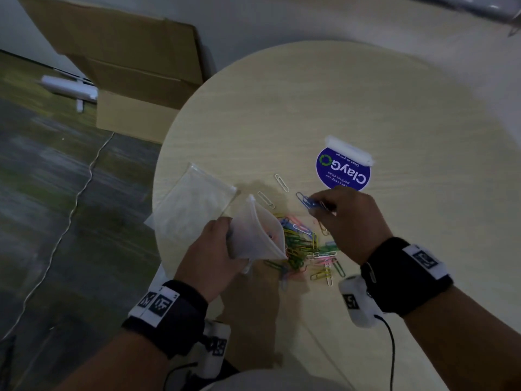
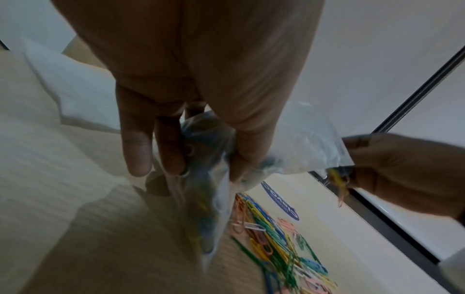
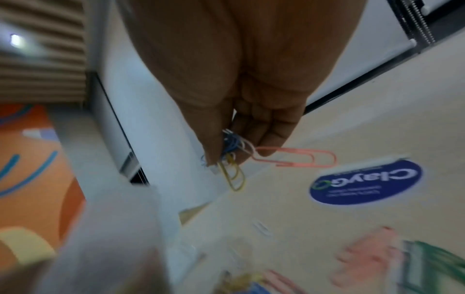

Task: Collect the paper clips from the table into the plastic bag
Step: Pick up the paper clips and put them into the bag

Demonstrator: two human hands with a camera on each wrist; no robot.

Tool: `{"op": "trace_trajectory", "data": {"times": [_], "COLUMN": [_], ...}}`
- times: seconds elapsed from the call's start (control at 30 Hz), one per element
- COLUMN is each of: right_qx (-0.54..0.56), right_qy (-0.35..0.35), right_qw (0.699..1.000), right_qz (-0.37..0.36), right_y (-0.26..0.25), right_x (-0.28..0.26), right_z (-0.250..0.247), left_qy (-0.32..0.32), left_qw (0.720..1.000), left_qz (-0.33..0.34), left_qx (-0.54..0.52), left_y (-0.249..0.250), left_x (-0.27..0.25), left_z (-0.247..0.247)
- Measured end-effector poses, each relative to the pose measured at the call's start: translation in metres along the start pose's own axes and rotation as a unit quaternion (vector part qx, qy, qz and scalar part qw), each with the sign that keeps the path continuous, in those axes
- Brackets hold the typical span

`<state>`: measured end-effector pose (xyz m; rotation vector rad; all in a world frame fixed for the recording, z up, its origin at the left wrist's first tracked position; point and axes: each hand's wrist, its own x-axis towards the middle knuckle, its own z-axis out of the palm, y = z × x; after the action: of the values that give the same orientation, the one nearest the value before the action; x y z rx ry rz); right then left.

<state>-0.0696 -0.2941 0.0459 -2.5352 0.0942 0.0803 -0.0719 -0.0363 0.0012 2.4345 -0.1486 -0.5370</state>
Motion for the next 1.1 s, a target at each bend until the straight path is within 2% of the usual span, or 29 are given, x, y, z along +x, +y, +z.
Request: {"op": "trace_trajectory", "data": {"times": [0.07, 0.13, 0.27, 0.4, 0.5, 0.63, 0.67, 0.73, 0.83, 0.9, 1.1], "right_qx": [0.046, 0.050, -0.037, -0.055, 0.020, 0.207, 0.205, 0.114, -0.070, -0.112, -0.061], "right_qy": [-0.009, -0.050, -0.138, -0.146, -0.135, -0.067, -0.045, -0.032, -0.129, -0.167, -0.090], "right_qw": [0.999, 0.997, 0.988, 0.986, 0.990, 0.975, 0.975, 0.983, 0.969, 0.960, 0.986], "right_qz": [0.002, -0.018, -0.052, -0.061, -0.042, 0.049, 0.074, 0.137, 0.197, 0.196, 0.125], "right_y": [-0.020, -0.037, -0.056, -0.066, -0.067, -0.040, -0.026, 0.006, 0.042, 0.051, 0.041], "right_x": [-0.002, -0.003, 0.003, 0.006, 0.002, -0.010, -0.014, -0.028, -0.060, -0.076, -0.054], "right_z": [-0.016, -0.025, -0.014, 0.000, -0.006, -0.024, -0.024, -0.018, 0.009, 0.030, 0.059], "left_qy": [0.003, 0.004, 0.003, 0.001, -0.002, -0.006, -0.006, -0.003, 0.007, 0.004, 0.005], "left_qw": [1.000, 1.000, 1.000, 1.000, 1.000, 1.000, 1.000, 0.999, 0.999, 0.999, 1.000], "left_qz": [0.001, 0.000, 0.001, 0.000, -0.001, -0.004, 0.002, 0.008, 0.008, 0.001, -0.013], "left_qx": [0.004, 0.009, 0.024, 0.012, 0.009, -0.013, -0.019, -0.033, -0.038, -0.037, -0.027], "left_y": [0.002, 0.003, 0.007, 0.009, 0.007, 0.000, -0.001, -0.004, -0.011, -0.015, -0.017], "left_x": [0.002, 0.004, 0.007, 0.008, 0.008, 0.006, 0.005, 0.002, -0.002, -0.005, -0.009], "left_z": [0.001, 0.003, 0.006, 0.007, 0.007, 0.006, 0.006, 0.004, 0.001, -0.001, -0.004]}}
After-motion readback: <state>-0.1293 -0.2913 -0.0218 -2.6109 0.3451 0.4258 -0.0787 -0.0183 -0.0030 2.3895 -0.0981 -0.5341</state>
